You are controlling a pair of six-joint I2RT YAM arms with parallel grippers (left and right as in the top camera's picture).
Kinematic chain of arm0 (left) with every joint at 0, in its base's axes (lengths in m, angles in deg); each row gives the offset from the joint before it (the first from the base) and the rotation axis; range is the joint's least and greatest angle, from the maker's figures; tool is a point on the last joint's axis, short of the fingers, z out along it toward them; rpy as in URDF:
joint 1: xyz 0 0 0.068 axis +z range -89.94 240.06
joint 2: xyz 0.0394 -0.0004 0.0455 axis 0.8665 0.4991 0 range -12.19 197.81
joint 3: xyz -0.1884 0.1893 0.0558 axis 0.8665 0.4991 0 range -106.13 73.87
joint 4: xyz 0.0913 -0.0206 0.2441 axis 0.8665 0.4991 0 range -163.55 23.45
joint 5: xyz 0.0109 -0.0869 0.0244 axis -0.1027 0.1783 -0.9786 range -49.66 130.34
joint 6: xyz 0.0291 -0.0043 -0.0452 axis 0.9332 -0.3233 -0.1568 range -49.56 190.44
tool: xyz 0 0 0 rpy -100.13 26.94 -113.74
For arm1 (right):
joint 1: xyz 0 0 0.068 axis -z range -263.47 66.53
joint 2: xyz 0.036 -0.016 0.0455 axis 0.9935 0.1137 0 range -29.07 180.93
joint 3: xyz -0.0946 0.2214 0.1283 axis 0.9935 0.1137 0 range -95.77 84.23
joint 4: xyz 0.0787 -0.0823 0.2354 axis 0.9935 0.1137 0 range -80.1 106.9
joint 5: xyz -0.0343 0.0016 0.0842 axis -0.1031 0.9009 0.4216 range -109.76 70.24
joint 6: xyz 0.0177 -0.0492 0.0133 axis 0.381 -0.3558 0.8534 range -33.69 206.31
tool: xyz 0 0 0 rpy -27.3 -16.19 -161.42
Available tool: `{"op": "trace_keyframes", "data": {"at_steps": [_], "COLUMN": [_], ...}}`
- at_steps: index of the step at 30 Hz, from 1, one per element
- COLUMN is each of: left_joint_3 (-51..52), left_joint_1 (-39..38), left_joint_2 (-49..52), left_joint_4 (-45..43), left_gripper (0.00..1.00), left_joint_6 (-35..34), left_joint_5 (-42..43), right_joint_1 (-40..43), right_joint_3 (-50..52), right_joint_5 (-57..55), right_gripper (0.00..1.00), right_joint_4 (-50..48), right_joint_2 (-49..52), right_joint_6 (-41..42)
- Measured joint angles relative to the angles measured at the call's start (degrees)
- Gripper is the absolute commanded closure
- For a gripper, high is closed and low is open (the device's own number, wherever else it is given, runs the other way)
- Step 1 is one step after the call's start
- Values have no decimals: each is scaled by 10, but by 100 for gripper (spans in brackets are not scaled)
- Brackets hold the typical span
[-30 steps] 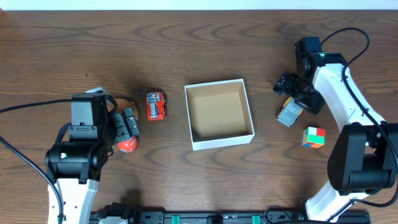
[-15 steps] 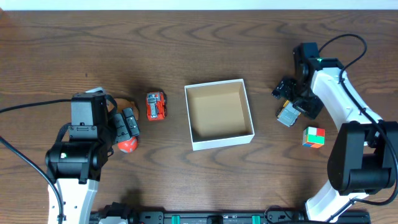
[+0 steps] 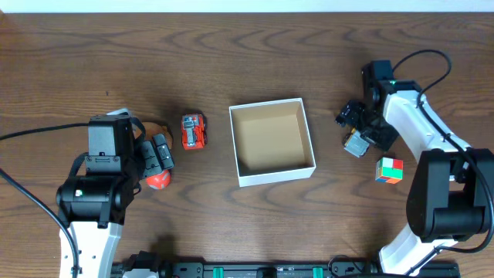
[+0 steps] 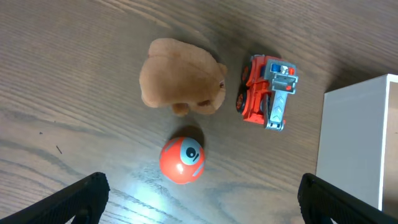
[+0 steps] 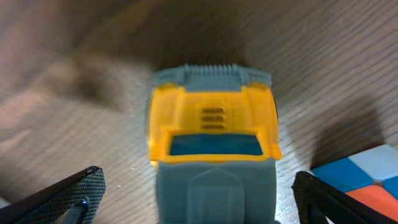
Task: Pack container
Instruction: 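Move the right gripper over the yellow-grey dump truck and descend, then close the right gripper on the dump truck and lift it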
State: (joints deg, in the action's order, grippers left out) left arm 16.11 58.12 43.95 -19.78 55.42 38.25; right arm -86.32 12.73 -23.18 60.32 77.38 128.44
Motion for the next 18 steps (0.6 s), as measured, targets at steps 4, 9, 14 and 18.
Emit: {"op": "trace_keyframes", "data": {"at_steps": [4, 9, 14, 18], "left_joint_3": [0, 0, 0, 0], "left_joint_1": [0, 0, 0, 0], "left_joint_2": [0, 0, 0, 0], "left_joint_4": [0, 0, 0, 0], "left_gripper": [2, 2, 2, 2], "left_joint_6": [0, 0, 0, 0], "left_joint_5": [0, 0, 0, 0], "right_joint_1": [0, 0, 0, 0], "right_joint_3": [8, 8, 8, 8], "right_joint_5": [2, 2, 4, 4], "right_gripper": [1, 10, 19, 30], "right_joint_4": [-8, -16, -20, -21], "right_joint_2": [0, 0, 0, 0], "right_joint_6": [0, 2, 5, 7]}}
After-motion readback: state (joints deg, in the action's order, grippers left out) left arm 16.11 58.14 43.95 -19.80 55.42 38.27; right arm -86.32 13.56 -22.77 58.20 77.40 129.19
